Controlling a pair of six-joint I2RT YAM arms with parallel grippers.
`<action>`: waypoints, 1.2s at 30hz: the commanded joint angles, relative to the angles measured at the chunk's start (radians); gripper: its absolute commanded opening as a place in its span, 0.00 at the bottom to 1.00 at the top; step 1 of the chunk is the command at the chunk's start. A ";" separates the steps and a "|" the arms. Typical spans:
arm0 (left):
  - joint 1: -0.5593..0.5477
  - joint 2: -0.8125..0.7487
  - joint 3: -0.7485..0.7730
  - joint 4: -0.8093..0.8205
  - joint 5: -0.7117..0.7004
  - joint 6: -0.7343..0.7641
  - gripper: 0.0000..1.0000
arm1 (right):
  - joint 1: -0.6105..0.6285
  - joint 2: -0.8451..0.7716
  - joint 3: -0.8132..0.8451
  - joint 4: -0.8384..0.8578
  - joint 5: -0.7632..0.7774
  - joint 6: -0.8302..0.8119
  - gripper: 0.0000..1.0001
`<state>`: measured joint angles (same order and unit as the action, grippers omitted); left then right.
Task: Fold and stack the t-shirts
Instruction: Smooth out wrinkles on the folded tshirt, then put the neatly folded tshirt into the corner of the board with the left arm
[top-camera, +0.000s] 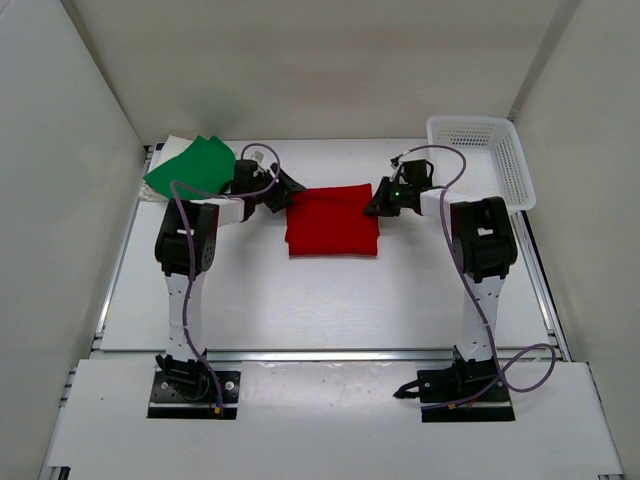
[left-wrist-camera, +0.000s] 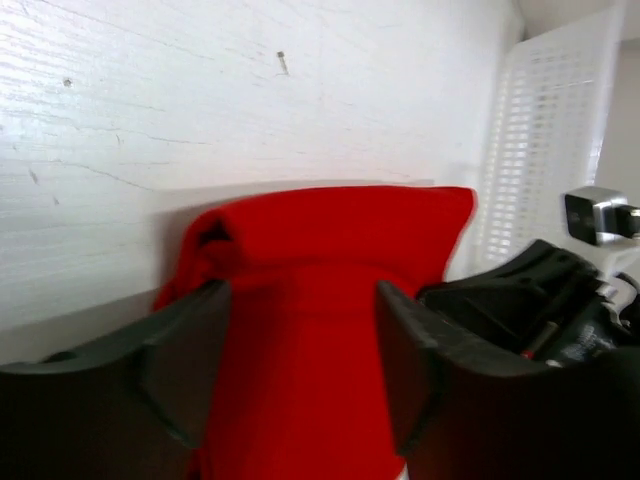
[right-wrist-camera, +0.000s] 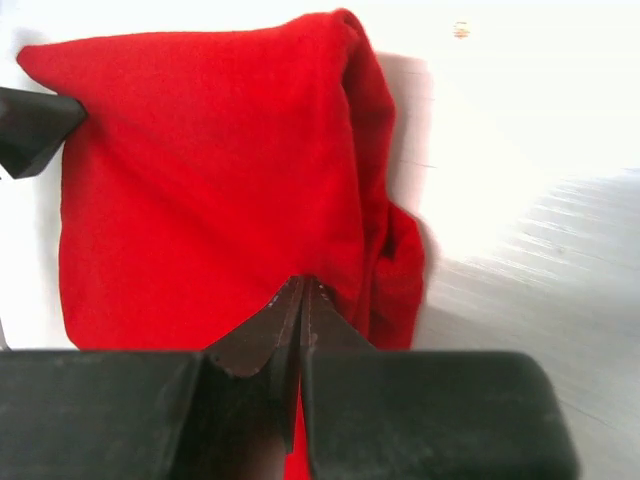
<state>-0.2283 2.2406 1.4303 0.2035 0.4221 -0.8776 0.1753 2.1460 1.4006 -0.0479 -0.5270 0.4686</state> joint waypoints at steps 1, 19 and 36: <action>0.043 -0.099 -0.088 0.081 0.038 -0.035 0.75 | 0.001 0.006 0.006 0.019 0.002 -0.013 0.00; -0.058 -0.392 -0.467 -0.136 -0.203 0.338 0.90 | -0.002 -0.466 -0.326 0.247 -0.051 0.102 0.60; -0.195 -0.141 -0.034 -0.085 -0.092 0.194 0.09 | -0.115 -0.782 -0.785 0.573 -0.235 0.290 0.58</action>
<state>-0.4133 2.1166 1.2652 0.1650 0.3233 -0.6682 0.1131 1.4387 0.6823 0.3443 -0.6670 0.6632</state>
